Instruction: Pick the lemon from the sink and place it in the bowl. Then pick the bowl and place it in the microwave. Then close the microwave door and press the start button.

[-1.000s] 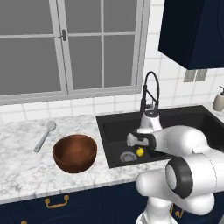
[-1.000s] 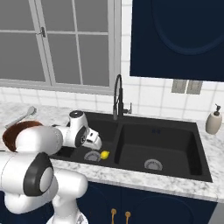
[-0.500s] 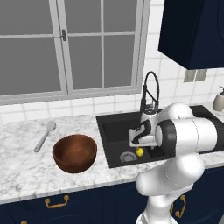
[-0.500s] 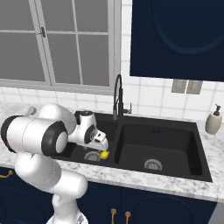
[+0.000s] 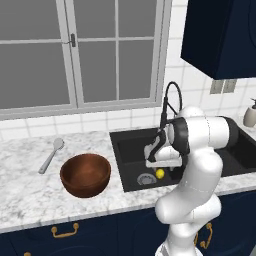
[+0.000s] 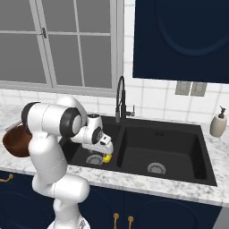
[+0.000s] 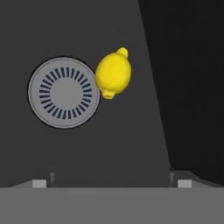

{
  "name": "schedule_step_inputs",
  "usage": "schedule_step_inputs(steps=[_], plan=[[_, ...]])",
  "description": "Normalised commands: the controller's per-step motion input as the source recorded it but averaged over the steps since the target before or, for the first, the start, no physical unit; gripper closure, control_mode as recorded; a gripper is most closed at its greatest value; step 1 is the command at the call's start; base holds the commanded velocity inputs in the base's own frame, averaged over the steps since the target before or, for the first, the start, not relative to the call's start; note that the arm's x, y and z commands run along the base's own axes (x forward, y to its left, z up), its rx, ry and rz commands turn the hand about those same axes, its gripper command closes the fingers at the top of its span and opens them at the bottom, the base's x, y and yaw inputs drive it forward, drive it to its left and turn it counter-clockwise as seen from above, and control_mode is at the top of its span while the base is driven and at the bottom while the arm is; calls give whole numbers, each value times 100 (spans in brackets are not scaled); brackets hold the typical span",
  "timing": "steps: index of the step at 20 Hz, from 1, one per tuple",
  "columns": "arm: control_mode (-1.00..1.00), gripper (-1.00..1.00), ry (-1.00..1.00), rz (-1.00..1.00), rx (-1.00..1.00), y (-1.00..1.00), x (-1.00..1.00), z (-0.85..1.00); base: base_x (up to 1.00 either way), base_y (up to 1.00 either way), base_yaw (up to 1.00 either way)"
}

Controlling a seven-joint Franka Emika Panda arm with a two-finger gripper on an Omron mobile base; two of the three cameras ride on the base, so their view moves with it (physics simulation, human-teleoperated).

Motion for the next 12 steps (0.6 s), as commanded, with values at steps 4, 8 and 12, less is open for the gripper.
schedule_step_inputs(steps=[4, 8, 12], plan=[[-100, -100, 0, -4, 0, 0, 31, -45, 0, 0, 0], [-100, -100, 0, -4, 0, 0, 25, -54, 0, 0, 0], [-100, -100, 0, -5, 0, -1, 30, -37, 0, 0, 0]])
